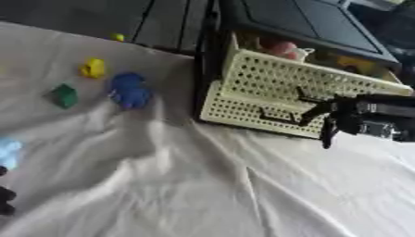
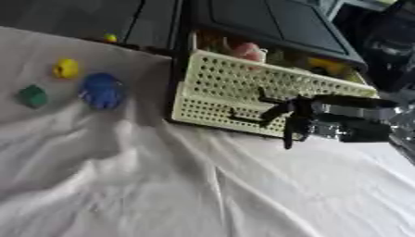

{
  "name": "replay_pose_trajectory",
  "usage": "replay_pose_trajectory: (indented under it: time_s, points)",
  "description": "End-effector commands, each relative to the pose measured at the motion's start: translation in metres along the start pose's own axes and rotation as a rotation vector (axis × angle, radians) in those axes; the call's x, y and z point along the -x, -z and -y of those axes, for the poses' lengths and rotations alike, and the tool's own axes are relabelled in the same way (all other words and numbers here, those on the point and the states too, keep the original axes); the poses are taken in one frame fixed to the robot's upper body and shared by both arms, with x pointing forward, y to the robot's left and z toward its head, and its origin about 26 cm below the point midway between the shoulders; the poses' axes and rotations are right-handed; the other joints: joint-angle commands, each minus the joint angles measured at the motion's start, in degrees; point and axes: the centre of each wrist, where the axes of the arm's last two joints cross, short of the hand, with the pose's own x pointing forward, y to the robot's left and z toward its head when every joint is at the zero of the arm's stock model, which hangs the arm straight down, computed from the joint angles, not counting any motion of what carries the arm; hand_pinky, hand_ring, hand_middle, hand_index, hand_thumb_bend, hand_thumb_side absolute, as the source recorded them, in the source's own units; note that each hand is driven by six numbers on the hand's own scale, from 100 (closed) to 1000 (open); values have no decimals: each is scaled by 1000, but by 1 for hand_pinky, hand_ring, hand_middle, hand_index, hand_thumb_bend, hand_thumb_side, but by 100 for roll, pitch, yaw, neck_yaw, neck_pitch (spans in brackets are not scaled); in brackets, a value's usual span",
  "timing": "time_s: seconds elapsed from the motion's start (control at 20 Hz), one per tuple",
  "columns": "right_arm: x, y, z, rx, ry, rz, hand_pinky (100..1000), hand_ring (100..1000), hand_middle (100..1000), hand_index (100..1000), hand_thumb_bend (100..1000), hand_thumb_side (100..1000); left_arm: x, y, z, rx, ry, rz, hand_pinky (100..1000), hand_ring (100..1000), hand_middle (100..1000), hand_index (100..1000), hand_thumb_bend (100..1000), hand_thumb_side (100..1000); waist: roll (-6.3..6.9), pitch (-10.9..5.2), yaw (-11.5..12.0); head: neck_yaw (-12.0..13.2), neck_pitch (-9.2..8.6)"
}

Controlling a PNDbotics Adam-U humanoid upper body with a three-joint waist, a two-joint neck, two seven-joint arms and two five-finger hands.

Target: Pick up objects from table and place into drawer.

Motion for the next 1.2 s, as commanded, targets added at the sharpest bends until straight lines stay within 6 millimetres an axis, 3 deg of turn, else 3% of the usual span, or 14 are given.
replay_pose_trajectory:
  time_s: [0.05, 0.45, 1.2]
  points:
    - [-14, -5, 18, 6, -62, 5, 668, 574, 841, 940, 100, 1000, -5, 1, 1, 13, 6, 19, 520, 582, 673, 859, 260, 1000, 25, -143, -35, -23, -86]
    - [-13, -7, 20, 39, -66, 6, 665, 575, 844, 941, 100, 1000, -5, 2, 2, 24, 2, 16, 522, 582, 675, 861, 261, 1000, 11, -142, -53, -51, -149]
    - [-6, -13, 21, 92, -74, 10, 667, 567, 861, 955, 100, 1000, -4, 1, 4, 37, 7, 7, 526, 581, 676, 861, 259, 1000, -36, 30, 14, -112, -397]
